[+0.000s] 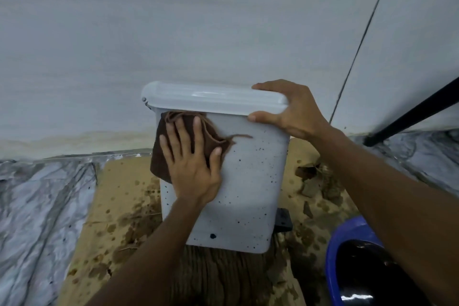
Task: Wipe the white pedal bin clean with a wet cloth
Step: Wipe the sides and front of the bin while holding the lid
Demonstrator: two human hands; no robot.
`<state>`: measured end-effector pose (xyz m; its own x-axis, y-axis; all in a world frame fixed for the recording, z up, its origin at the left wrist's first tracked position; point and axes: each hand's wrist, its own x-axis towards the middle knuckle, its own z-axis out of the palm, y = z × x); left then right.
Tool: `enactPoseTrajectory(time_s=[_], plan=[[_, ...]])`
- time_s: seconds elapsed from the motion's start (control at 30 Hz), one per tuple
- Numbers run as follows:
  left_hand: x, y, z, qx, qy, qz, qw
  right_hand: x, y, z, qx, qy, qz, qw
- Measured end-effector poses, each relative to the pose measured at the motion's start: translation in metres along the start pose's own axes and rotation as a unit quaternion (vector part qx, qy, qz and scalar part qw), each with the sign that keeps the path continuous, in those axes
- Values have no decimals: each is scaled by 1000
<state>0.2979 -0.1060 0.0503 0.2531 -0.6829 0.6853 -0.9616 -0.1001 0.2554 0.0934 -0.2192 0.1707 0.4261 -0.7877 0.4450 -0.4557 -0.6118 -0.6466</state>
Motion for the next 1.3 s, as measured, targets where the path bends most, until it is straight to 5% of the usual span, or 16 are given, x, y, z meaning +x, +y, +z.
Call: enactPoseTrajectory(time_s=[0.1,0.27,0.33,0.43,0.5,0.63,0.8,1.0,1.17,1.23,1.3], plan=[[-1,37,9,-5,-32,46,998,1,2,3,0,11,2,1000],[-35,29,13,20,-105,313,944,-5,7,1,30,12,36,999],[-44,0,9,22,-100,277,956,-7,6,2,44,15,47,998],[-34,-28,-1,15,-47,70,996,-7,2,2,61,27,57,996],[-15,-10,-2,5,-25,5,1000,-7,0,3,65,30,65,995],[-2,61,10,-5,-45,68,997,-9,-1,1,64,31,64,995],[-32,33,12,24,-99,322,941,-11,3,-1,71,16,64,995],[2,-35,-4,-20,-10,90,996,-9,1,4,95,30,81,992],[22,-9,-3,-93,49,-141,984,-10,1,4,102,33,80,991],[15,8,-1,-54,27,-95,994,-10,2,4,98,36,75,992],[-3,26,2,-26,-30,69,997,-11,2,4,102,39,74,991]])
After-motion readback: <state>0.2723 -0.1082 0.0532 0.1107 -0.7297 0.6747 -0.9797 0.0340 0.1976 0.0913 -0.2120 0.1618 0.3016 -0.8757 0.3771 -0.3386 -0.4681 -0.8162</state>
